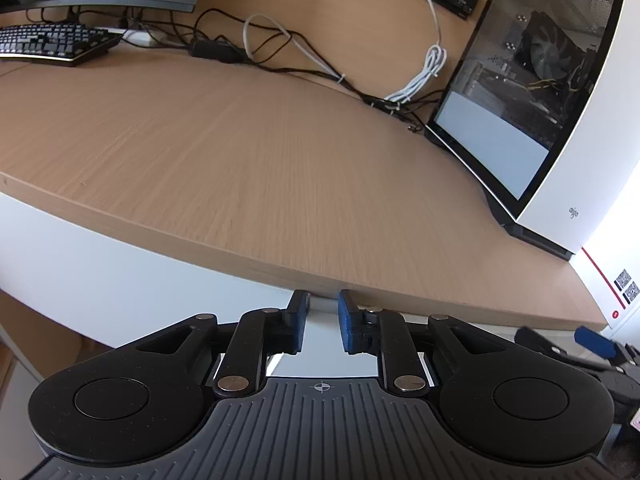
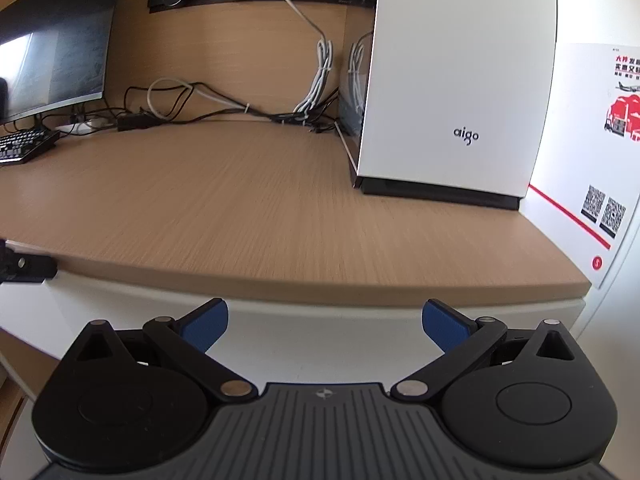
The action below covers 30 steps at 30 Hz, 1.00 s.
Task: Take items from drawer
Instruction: 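Move both tools toward the desk edge above the drawer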
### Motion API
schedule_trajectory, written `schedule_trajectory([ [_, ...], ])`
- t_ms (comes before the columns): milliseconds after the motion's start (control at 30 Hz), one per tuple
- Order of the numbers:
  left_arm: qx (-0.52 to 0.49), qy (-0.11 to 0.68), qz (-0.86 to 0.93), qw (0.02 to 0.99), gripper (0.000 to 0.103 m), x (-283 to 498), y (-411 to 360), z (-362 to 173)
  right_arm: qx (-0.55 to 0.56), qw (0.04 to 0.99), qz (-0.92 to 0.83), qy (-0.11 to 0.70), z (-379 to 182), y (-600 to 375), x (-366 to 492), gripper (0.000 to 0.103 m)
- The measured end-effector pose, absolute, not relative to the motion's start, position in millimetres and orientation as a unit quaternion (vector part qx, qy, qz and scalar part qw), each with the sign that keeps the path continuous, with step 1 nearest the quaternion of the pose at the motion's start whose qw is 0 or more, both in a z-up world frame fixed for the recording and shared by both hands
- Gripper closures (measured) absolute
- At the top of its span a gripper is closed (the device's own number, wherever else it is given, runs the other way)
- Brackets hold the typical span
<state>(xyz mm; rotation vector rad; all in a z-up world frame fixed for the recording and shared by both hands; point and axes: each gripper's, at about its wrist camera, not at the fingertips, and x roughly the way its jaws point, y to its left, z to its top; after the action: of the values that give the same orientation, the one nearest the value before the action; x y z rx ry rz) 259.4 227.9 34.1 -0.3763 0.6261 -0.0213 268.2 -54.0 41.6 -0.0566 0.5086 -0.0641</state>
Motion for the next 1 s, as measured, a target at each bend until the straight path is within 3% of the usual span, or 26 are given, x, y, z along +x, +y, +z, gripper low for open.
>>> schedule_trajectory([
  [267,-0.189,0.312,-0.015,0.931,0.079,261.2,228.6,33.4,-0.032,0.968,-0.046,0.243,39.1,-49.8,277.6,0.0],
  [500,-0.173,0.311,-0.027,0.934,0.068,260.6,224.0,34.3,-0.036,0.966,-0.05,0.251,36.8,-48.8,278.1,0.0],
  [1000,-0.163,0.309,-0.038,0.936,0.067,260.3,220.9,34.8,-0.036,0.967,-0.054,0.247,37.6,-50.7,278.6,0.0],
])
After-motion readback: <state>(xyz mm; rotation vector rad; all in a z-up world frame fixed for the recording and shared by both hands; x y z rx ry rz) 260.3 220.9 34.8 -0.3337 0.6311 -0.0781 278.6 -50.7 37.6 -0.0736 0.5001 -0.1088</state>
